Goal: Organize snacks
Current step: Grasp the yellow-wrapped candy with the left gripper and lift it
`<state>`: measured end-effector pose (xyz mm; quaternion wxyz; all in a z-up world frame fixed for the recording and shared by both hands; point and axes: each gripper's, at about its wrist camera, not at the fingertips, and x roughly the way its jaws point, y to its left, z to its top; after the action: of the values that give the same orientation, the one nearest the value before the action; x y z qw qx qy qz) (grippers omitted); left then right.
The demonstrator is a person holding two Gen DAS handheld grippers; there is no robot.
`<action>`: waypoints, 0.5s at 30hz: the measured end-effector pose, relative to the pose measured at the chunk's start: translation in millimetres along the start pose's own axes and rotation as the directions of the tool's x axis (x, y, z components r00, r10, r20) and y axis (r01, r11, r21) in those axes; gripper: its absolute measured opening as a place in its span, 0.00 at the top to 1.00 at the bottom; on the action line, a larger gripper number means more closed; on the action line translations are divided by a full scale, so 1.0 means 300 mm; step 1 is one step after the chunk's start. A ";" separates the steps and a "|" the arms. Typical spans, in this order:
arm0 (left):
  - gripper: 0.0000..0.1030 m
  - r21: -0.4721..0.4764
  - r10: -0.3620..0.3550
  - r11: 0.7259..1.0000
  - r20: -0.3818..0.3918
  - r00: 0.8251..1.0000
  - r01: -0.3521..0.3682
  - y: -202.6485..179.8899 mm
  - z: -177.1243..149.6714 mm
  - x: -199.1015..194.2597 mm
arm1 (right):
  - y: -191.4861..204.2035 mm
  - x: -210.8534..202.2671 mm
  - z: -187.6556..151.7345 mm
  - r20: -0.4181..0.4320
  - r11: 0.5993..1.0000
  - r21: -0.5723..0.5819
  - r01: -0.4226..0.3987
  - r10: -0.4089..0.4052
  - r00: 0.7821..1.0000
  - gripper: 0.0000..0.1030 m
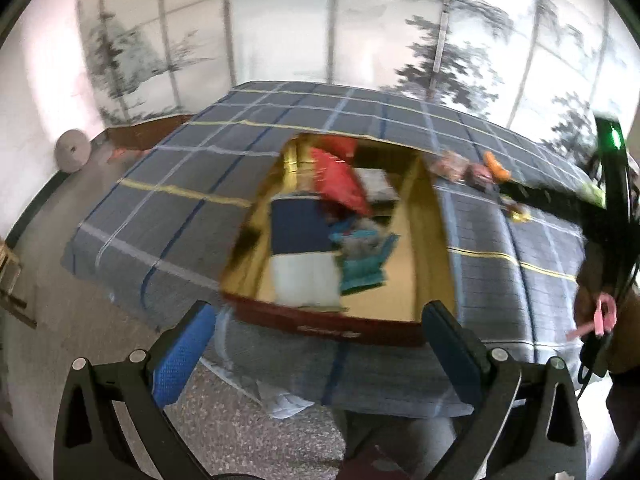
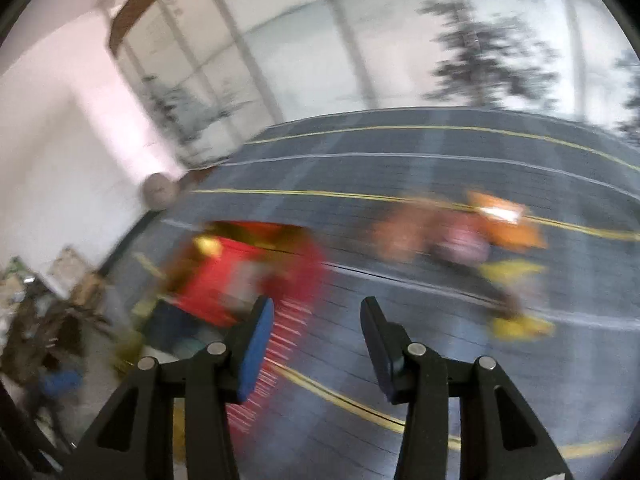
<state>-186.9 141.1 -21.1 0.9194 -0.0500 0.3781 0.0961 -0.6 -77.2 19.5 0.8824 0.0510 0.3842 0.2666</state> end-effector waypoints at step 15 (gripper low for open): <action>0.01 0.116 -0.363 0.917 -0.159 0.918 0.382 -0.579 0.263 0.152 | -0.770 -0.348 -0.196 0.001 0.840 0.071 0.538 -0.540 0.842 0.55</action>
<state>-63.9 -9.3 6.1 0.8945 -0.0605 0.4284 -0.1123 -1.1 -334.2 -21.7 0.9236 -0.0264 0.3825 -0.0059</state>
